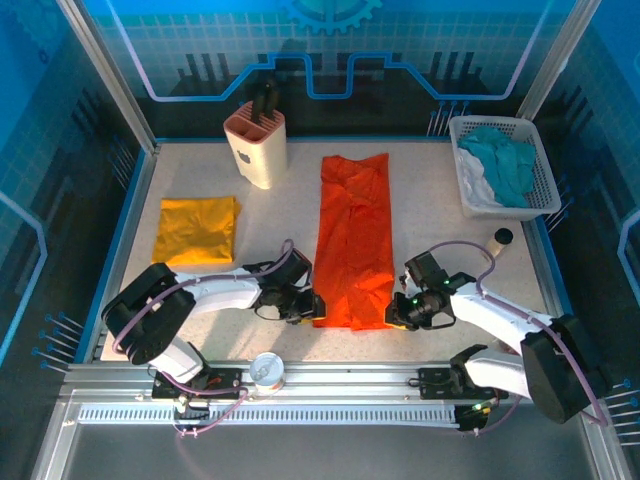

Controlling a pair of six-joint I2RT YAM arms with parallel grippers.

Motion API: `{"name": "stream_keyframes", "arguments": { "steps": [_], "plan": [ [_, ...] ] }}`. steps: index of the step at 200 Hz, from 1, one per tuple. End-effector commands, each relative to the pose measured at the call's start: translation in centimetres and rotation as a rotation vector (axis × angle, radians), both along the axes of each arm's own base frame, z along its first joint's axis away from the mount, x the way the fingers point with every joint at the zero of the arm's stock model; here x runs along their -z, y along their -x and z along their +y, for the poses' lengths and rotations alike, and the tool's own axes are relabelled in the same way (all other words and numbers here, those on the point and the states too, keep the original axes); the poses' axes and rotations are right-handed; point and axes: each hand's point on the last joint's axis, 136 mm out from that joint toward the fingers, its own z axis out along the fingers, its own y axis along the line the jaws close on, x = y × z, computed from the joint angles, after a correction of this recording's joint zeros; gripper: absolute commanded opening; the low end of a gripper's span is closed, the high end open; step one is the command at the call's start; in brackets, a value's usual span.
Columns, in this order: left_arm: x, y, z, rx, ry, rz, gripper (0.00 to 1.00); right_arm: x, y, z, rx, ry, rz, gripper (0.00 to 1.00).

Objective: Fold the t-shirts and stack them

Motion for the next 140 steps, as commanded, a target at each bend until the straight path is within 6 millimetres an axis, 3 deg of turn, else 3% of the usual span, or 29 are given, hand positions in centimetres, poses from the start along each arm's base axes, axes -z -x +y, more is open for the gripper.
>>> {"name": "stream_keyframes", "arguments": {
  "steps": [1,9,35,84,98,114,130,140],
  "plan": [
    [0.5,1.5,-0.7,0.028,0.003,0.053,0.28,0.3,0.8,-0.1,0.021,0.007,0.028,0.08],
    [0.5,1.6,-0.6,0.027,0.001,0.052,0.28,0.3,1.2,-0.6,0.046,0.028,0.047,0.0],
    [0.4,1.6,-0.3,0.023,-0.012,0.049,0.28,1.0,3.5,-2.7,0.149,0.103,0.115,0.0],
    [0.6,2.3,-0.6,0.031,-0.006,0.064,0.52,1.7,4.3,-3.1,0.29,0.039,0.095,0.0],
    [0.7,2.8,-0.8,0.039,-0.003,0.078,0.52,1.8,4.2,-3.4,0.284,0.063,0.092,0.1],
    [0.8,3.5,-1.0,0.054,0.002,0.1,0.5,1.7,4.1,-3.2,0.264,0.061,0.097,0.31],
    [1.0,4.5,-1.0,0.066,-0.006,0.115,0.49,1.7,4.0,-3.2,0.25,0.066,0.099,0.41],
    [1.1,4.9,-1.1,0.068,-0.005,0.124,0.48,1.7,4.1,-3.2,0.247,0.07,0.098,0.42]
  ]
}}
